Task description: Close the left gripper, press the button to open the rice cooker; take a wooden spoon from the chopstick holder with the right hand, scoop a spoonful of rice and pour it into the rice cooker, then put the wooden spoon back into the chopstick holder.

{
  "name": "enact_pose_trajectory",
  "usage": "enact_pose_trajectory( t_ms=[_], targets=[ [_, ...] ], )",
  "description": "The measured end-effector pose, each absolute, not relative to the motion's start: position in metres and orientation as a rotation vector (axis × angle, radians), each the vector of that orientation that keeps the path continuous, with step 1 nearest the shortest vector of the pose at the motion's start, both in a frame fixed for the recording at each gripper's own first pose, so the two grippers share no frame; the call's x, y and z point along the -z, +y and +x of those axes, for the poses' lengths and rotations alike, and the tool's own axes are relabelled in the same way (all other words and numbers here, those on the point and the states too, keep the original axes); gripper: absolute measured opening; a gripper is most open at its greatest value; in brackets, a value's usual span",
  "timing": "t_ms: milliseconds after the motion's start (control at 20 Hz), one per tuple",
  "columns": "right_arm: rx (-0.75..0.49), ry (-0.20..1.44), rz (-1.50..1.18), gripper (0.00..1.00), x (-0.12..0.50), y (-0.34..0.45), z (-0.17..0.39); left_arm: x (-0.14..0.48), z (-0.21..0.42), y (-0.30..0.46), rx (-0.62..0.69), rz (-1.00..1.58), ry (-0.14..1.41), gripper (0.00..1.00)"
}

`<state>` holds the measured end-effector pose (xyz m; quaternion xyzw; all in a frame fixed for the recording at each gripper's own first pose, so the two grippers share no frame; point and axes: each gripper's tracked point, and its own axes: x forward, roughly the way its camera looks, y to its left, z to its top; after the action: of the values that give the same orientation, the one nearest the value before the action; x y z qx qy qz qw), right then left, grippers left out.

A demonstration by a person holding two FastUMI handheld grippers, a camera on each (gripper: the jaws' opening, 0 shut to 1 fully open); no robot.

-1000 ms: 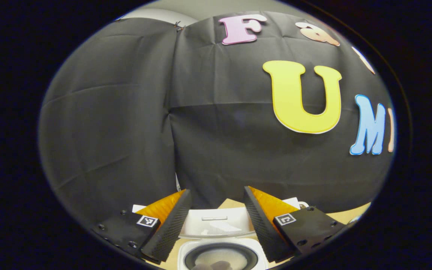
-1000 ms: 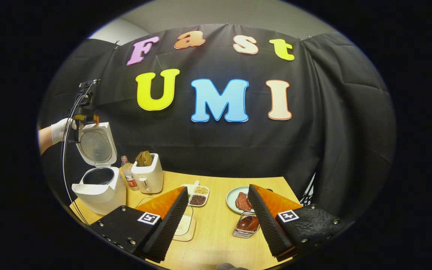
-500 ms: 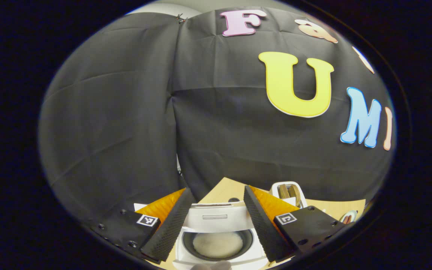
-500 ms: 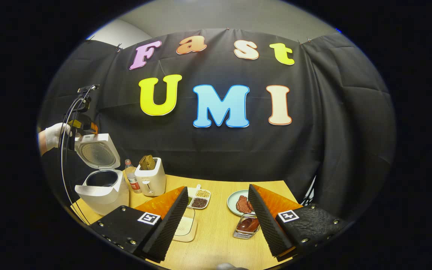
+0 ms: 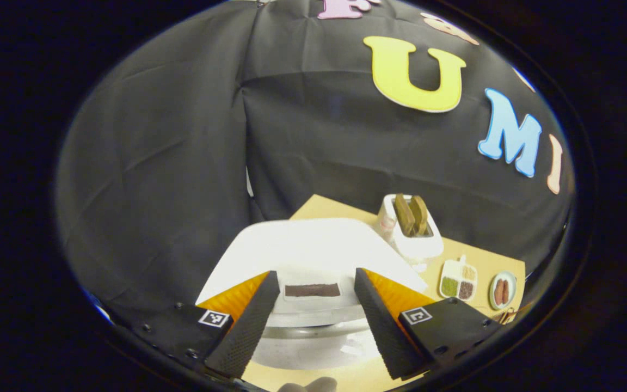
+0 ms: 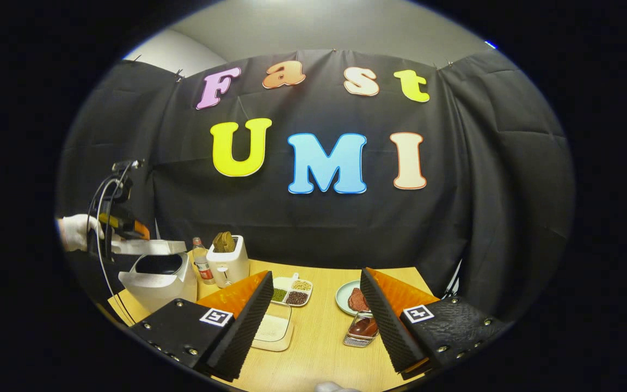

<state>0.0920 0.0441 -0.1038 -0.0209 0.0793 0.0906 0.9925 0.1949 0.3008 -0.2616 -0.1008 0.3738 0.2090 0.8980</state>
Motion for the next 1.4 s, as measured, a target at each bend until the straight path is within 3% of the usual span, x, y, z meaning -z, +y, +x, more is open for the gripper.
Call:
enact_pose_trajectory(
  t_ms=[300, 1400],
  targets=[
    [-0.186, 0.154, -0.053, 0.98, 0.103, 0.042, 0.080, 0.318, 0.171, 0.295, -0.440, -0.225, 0.881, 0.99],
    [-0.204, 0.195, 0.020, 0.98, 0.105, 0.042, 0.069, 0.319, 0.166, 0.293, -0.419, -0.168, 0.912, 1.00]
  ],
)
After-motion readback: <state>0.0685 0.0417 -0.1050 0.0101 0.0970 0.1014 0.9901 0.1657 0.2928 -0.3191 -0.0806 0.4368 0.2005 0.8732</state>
